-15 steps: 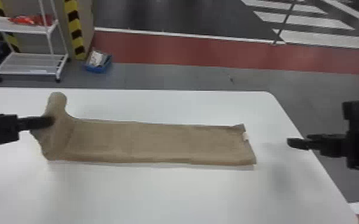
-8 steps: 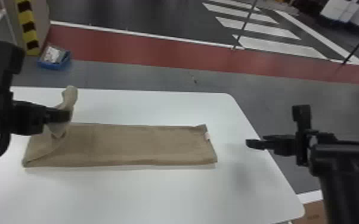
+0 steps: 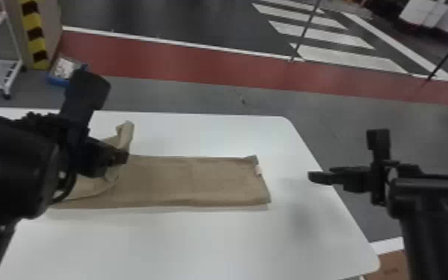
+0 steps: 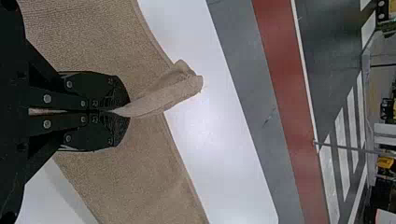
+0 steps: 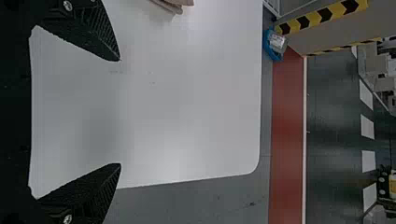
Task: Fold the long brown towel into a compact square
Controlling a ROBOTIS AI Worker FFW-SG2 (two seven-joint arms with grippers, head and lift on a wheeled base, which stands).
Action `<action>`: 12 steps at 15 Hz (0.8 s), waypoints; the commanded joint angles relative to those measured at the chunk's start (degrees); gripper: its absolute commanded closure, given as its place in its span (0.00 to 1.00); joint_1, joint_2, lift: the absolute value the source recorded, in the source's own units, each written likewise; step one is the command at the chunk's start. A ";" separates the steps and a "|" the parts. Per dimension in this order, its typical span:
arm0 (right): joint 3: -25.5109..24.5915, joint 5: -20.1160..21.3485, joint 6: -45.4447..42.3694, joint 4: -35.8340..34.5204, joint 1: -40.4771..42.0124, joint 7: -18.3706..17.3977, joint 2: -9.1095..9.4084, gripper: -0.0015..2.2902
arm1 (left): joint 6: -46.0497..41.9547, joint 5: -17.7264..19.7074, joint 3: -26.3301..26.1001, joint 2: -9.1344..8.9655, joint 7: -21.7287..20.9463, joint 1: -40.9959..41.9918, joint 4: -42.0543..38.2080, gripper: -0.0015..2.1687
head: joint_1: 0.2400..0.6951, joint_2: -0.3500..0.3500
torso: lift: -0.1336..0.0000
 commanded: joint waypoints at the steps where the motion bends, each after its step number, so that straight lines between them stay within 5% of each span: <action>1: -0.06 0.00 -0.02 0.01 -0.01 0.00 -0.03 0.03 | -2.32 2.08 -3.09 -0.15 1.98 -1.36 3.12 0.99 | 1.00 0.00 | 0.07; 5: 0.29 -0.18 -0.02 0.01 -0.01 0.00 0.15 0.03 | -9.18 2.17 -8.01 -0.15 4.88 -3.56 11.82 0.99 | 1.00 0.00 | 0.07; 6: 0.38 -0.18 -0.20 0.01 -0.01 0.00 0.15 0.03 | -9.53 2.08 -8.89 -0.15 4.53 -3.56 12.43 0.85 | 1.00 0.00 | 0.07; 7: 0.11 -0.18 -0.37 0.09 -0.01 0.00 0.06 0.03 | -11.82 1.91 -9.77 -0.15 4.36 -2.77 12.43 0.53 | 1.00 0.00 | 0.07; 8: 0.03 -0.27 -0.55 0.18 -0.01 0.00 -0.03 0.03 | -12.17 1.29 -10.12 -0.15 3.30 -1.62 11.73 0.36 | 1.00 0.00 | 0.07; 9: 0.03 -0.27 -0.55 0.18 -0.01 0.00 -0.12 0.03 | -11.99 0.85 -10.38 -0.15 2.16 -1.18 10.67 0.36 | 1.00 0.00 | 0.07; 11: 0.03 -0.35 -0.20 0.09 0.08 0.00 -0.12 0.03 | -11.64 0.59 -10.65 -0.15 0.40 1.28 6.72 0.07 | 1.00 0.00 | 0.07; 12: -0.06 -0.62 0.16 0.01 0.08 0.00 -0.12 0.03 | -11.64 0.41 -10.82 -0.15 -0.21 2.42 4.79 0.02 | 1.00 0.00 | 0.07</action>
